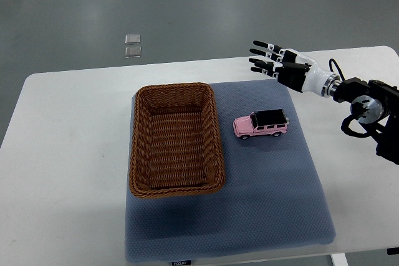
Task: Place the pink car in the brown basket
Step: 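Move the right hand forward toward the pink toy car, then lower the right hand over the pink car and close fingers around it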
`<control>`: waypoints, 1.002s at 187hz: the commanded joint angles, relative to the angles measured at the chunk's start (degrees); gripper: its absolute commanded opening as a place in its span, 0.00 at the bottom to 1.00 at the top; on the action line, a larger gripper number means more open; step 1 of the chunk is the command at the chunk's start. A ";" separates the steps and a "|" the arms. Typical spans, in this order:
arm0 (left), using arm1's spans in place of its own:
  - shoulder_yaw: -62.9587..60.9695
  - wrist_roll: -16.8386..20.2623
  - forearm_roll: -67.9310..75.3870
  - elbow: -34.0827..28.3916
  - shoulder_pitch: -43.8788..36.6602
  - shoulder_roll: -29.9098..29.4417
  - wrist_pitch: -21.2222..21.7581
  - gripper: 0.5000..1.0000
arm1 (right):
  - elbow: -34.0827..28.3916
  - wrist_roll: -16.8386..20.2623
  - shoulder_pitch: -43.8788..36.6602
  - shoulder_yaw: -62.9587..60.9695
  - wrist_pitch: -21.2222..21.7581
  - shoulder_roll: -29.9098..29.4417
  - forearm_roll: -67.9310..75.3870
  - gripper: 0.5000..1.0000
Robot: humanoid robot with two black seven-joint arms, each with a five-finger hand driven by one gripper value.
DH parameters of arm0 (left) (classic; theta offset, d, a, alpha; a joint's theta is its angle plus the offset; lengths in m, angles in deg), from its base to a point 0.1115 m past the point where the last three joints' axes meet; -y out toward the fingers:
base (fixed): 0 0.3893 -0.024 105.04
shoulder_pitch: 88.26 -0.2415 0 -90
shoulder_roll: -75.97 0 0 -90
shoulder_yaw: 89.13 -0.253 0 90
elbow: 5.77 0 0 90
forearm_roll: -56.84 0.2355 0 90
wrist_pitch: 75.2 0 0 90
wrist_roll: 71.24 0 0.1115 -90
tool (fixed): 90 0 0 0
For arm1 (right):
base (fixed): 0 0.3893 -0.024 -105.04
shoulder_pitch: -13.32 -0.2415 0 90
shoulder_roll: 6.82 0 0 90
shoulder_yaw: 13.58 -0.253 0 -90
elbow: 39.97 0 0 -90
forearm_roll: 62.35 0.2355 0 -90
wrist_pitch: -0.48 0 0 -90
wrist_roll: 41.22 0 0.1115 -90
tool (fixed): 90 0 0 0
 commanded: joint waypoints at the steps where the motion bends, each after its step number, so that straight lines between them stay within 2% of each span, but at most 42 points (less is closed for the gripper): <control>1: 0.01 0.00 0.01 0.00 0.00 0.00 -0.01 1.00 | -0.02 -3.02 -0.29 -0.02 0.01 0.62 -6.01 0.85; 39: 0.01 0.00 0.01 0.00 0.00 0.00 0.08 1.00 | -0.46 -7.68 -2.40 0.42 0.01 2.46 -21.91 0.85; 67: 0.01 0.00 0.01 0.00 -0.08 0.00 0.07 1.00 | -3.44 -13.82 -4.16 0.51 0.01 5.10 -39.83 0.84; 87: 0.01 0.00 0.01 0.00 0.00 0.00 -0.01 1.00 | -6.69 -16.20 -4.34 0.51 0.01 6.33 -49.33 0.84; 118: 0.01 0.00 0.01 0.00 0.00 0.00 -0.01 1.00 | -11.00 -17.26 -4.25 1.38 0.01 8.79 -59.00 0.84; 160: 0.01 0.00 0.01 0.00 0.00 0.00 -0.01 1.00 | -11.71 -18.49 -4.16 4.81 0.01 8.79 -65.60 0.84; 179: 0.01 0.00 0.01 0.00 0.00 0.00 -0.01 1.00 | -11.79 -18.93 -3.90 7.28 -3.18 8.35 -66.30 0.84; 187: 0.01 0.00 0.01 0.00 0.00 0.00 -0.01 1.00 | -11.79 -19.28 -3.63 7.98 -6.16 7.82 -66.30 0.83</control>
